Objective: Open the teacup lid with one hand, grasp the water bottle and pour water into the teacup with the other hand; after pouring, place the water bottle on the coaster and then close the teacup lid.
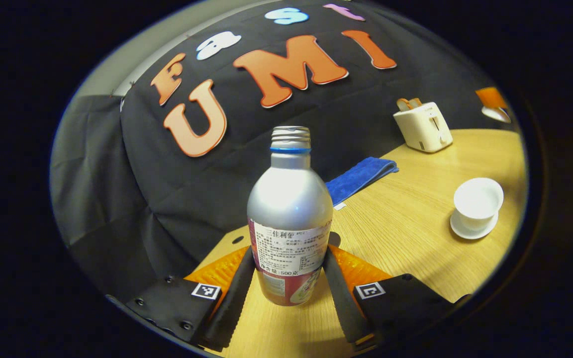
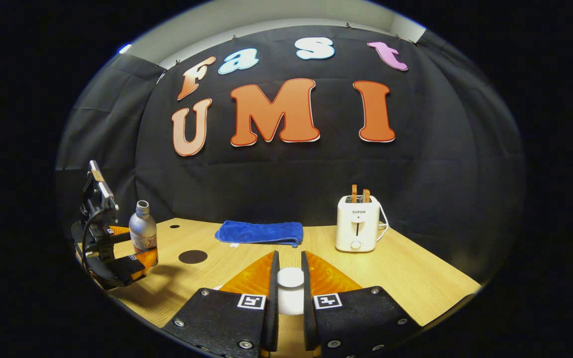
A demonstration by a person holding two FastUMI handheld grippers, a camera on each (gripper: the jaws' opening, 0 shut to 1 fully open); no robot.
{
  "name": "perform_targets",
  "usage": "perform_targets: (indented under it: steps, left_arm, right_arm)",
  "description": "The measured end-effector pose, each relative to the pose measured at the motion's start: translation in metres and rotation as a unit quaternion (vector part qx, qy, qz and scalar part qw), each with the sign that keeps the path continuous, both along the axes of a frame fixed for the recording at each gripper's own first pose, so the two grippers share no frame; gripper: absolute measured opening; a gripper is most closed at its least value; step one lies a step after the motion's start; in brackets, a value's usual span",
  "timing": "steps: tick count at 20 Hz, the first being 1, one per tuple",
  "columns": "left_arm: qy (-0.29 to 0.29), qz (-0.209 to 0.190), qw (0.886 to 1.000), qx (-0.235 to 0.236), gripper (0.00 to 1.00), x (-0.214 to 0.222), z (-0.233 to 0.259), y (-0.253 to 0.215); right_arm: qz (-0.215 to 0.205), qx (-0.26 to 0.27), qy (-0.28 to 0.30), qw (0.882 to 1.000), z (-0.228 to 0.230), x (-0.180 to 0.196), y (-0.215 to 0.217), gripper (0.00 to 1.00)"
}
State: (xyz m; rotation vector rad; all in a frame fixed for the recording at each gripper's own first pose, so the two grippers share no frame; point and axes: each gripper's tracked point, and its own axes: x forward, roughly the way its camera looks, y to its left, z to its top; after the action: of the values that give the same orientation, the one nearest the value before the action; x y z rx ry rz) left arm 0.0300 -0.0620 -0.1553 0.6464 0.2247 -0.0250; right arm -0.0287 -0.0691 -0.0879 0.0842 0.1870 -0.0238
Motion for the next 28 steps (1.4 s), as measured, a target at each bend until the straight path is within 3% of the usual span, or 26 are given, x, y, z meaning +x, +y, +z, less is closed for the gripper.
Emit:
perform_targets:
  steps: [5,6,7,10,13,16,21,28]
  left_arm:
    - [-0.018,-0.029,0.996,0.078,0.83,0.007,0.010,-0.018]
    - [-0.018,-0.034,0.995,0.094,0.83,0.010,0.012,-0.021]
    - [-0.020,-0.039,0.993,0.107,0.83,0.010,0.011,-0.024]
    - [-0.020,-0.056,0.989,0.134,0.81,0.012,0.006,-0.037]
    - [-0.022,-0.081,0.981,0.178,0.85,0.012,0.004,-0.051]
    - [-0.019,-0.097,0.973,0.210,0.81,0.013,-0.004,-0.058]
    - [-0.010,-0.128,0.955,0.267,0.82,0.011,-0.016,-0.071]
    - [-0.036,-0.168,0.914,0.367,0.83,0.014,-0.012,-0.084]
  right_arm:
    - [-0.018,0.004,-0.007,1.000,0.006,-0.004,-0.023,0.21]
    - [-0.022,0.002,-0.008,1.000,0.006,-0.005,-0.028,0.25]
    - [-0.025,0.001,-0.010,1.000,0.007,-0.006,-0.031,0.21]
    - [-0.036,0.005,-0.011,0.999,0.004,-0.009,-0.044,0.21]
    - [-0.042,0.009,-0.009,0.999,0.003,-0.010,-0.052,0.25]
    - [-0.042,0.008,-0.007,0.999,0.002,-0.012,-0.056,0.21]
    - [-0.046,0.002,-0.011,0.999,0.004,-0.015,-0.066,0.21]
    - [-0.053,0.012,-0.008,0.998,-0.003,-0.020,-0.069,0.21]
